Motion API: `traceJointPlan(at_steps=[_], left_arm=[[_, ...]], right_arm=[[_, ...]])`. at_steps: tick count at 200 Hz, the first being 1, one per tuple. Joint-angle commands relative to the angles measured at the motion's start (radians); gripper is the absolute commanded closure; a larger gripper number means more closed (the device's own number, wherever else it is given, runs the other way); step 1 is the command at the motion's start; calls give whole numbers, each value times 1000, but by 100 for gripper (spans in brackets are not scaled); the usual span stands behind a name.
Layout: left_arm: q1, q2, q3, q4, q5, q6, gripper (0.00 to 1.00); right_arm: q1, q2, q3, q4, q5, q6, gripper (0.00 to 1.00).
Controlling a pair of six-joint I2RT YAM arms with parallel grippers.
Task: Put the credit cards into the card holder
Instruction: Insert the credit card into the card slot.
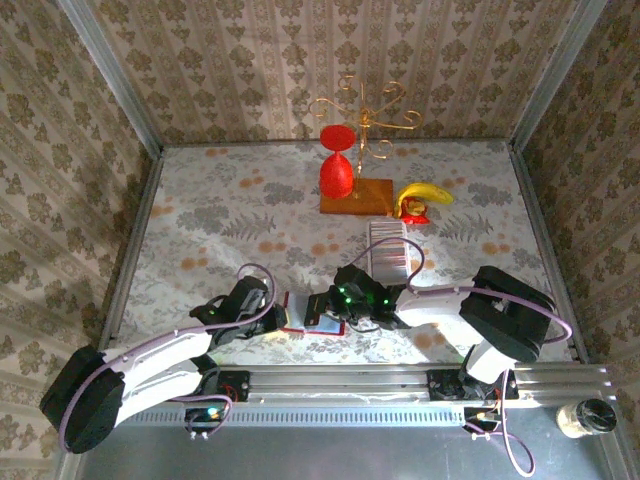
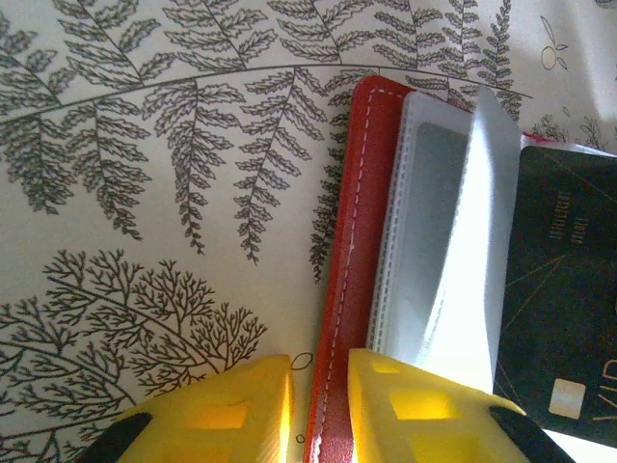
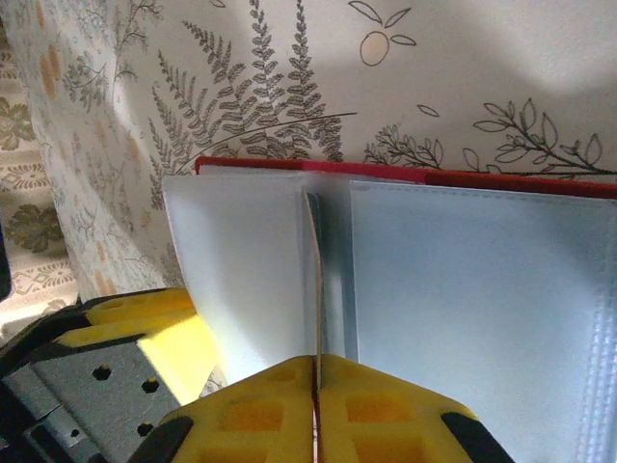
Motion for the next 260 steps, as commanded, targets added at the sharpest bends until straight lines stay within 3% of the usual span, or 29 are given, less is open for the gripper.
traceJointPlan(at_steps=[1, 58, 106, 116, 144, 166, 260], left_arm=[[0, -10, 22, -99, -76, 33, 72], [2, -38, 41, -166, -125, 56, 59], [5, -54, 66, -184, -139, 60, 58], [5, -57, 68, -175, -130, 65, 59], [25, -31, 95, -116, 1, 81, 76], [29, -4, 119, -101, 51, 80, 82], [53, 92, 112, -97, -21, 147, 69]], right_arm=[[-2, 48, 13, 10, -22, -13, 92], [-4, 45, -5, 14, -20, -19, 94], [-31, -46, -55, -37, 16, -46, 96], [-33, -48, -51, -41, 9, -53, 97], [-33, -9, -39, 0, -29, -53, 97], [-31, 10, -41, 45, -39, -44, 99], [-22, -78, -46, 72, 10, -71, 100]])
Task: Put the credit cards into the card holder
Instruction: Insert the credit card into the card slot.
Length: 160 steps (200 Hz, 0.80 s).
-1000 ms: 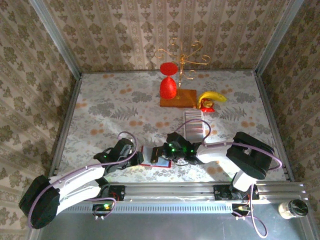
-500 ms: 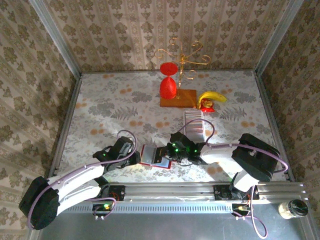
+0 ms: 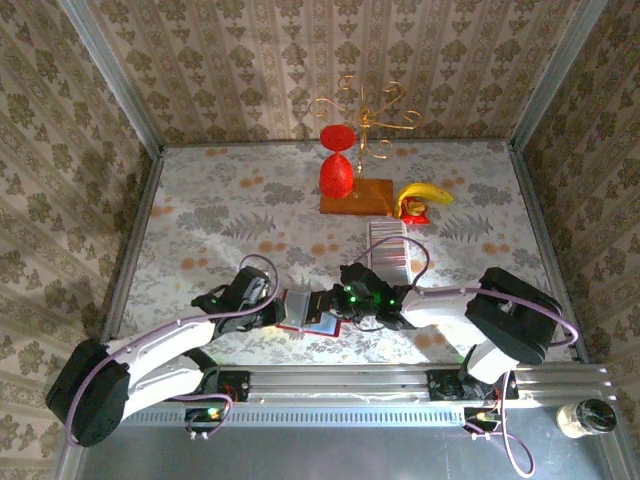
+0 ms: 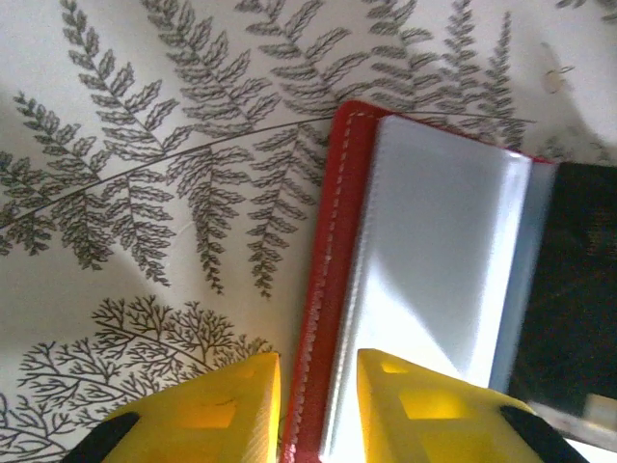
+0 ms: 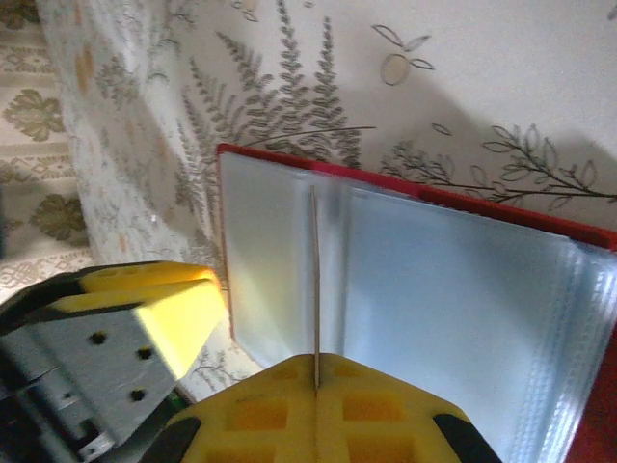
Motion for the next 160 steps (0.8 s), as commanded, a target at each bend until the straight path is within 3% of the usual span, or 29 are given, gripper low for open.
traceJointPlan(at_steps=[1, 56, 160], left_arm=[[6, 22, 17, -2, -17, 39, 69], [8, 24, 1, -10, -25, 44, 67], [9, 21, -34, -6, -25, 32, 75]], right_arm=[[6, -33, -4, 12, 38, -30, 100], [7, 31, 3, 52, 19, -18, 100], [21, 100, 8, 105, 6, 20, 100]])
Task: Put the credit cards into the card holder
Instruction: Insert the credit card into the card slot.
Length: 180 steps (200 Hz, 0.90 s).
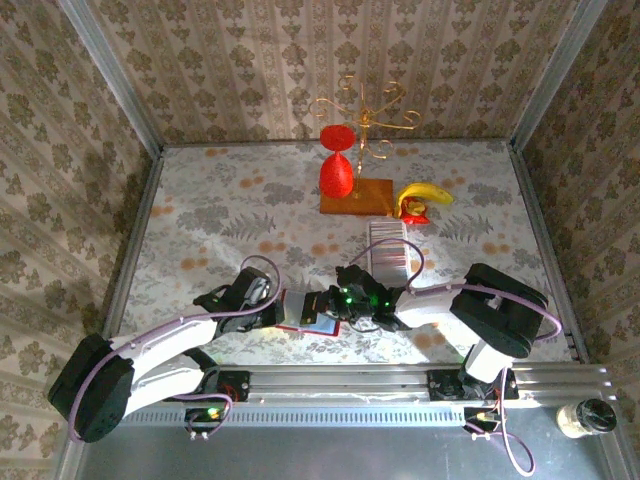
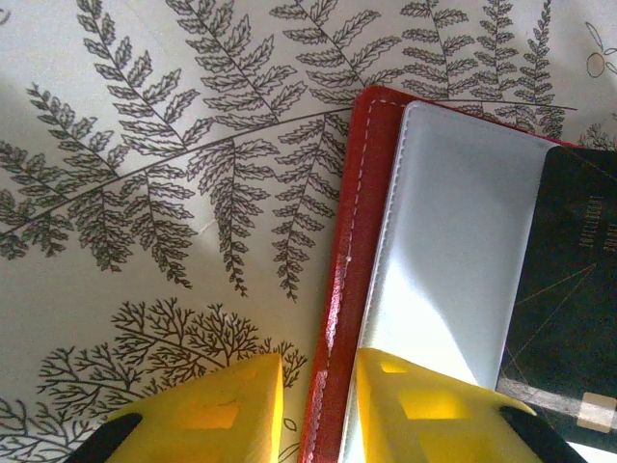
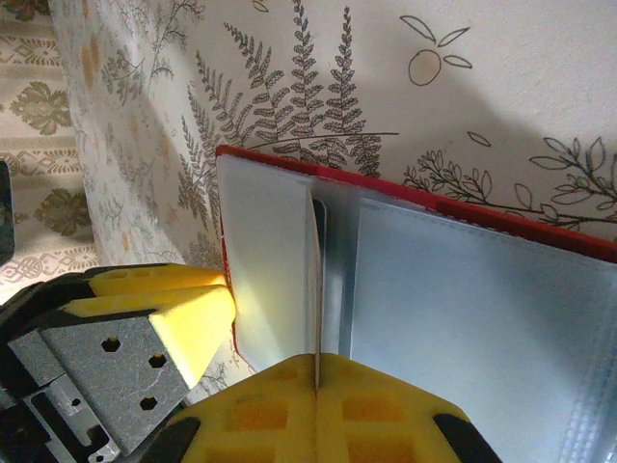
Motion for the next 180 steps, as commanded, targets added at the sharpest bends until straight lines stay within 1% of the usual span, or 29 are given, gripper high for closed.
traceJointPlan(at_steps=[1, 54, 84, 111, 180], left_arm=[[8, 1, -28, -9, -15, 11, 75], [5, 1, -35, -7, -11, 6, 78], [2, 1, -38, -5, -5, 3, 79], [-1, 1, -44, 2, -3, -5, 80], [-14, -3, -48, 4, -5, -15, 82]], right_arm=[[9, 16, 7, 3, 11, 18, 100], [30, 7, -12, 4, 31, 58, 100], [47, 2, -11, -28, 47, 65, 100], [49, 6, -28, -1, 67, 89, 100], [45, 1, -26, 19, 92, 51, 100]])
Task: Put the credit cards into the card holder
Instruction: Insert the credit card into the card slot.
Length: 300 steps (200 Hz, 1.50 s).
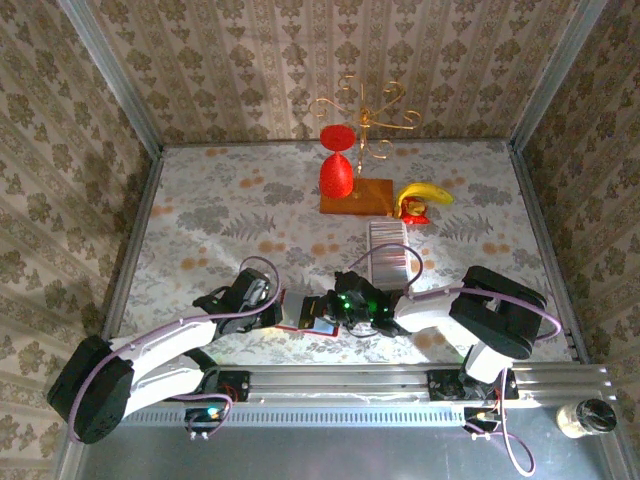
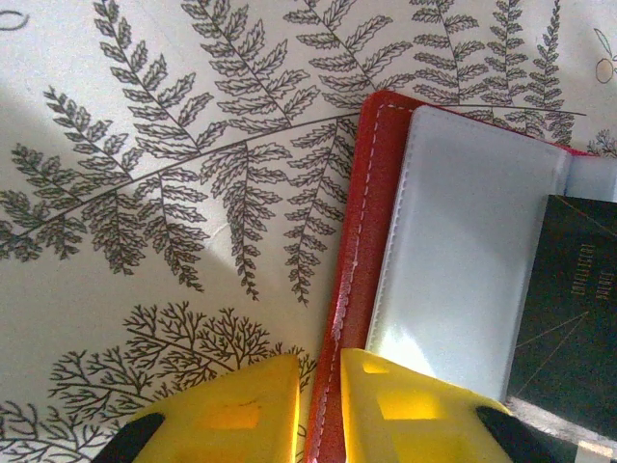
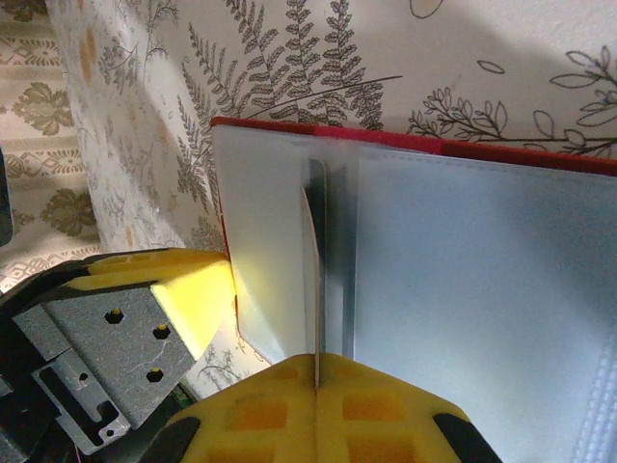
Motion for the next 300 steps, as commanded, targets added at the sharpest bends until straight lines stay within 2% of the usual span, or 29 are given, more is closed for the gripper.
traceJointPlan(at_steps=[1, 140, 177, 208, 247, 274, 300], left_arm=[[-12, 3, -32, -13, 8, -12, 82], [-24, 3, -32, -26, -1, -18, 82], [-26, 3, -34, -25, -2, -19, 82], [-27, 2, -34, -23, 1, -22, 83], [-30, -2, -38, -19, 0, -25, 83], [-32, -5, -43, -17, 2, -27, 83], [-34, -11, -48, -15, 1, -30, 83]], right_arm=[[0, 1, -12, -4, 56, -19, 100], [-37, 73, 14, 115, -46, -88, 100], [-31, 76, 27, 77, -57, -94, 100], [-28, 63, 67, -60, -42, -115, 81], [-28, 14, 113, -291, 47, -168, 65], [-19, 12, 173, -420, 63, -214, 63], [-13, 31, 200, -445, 60, -225, 64]])
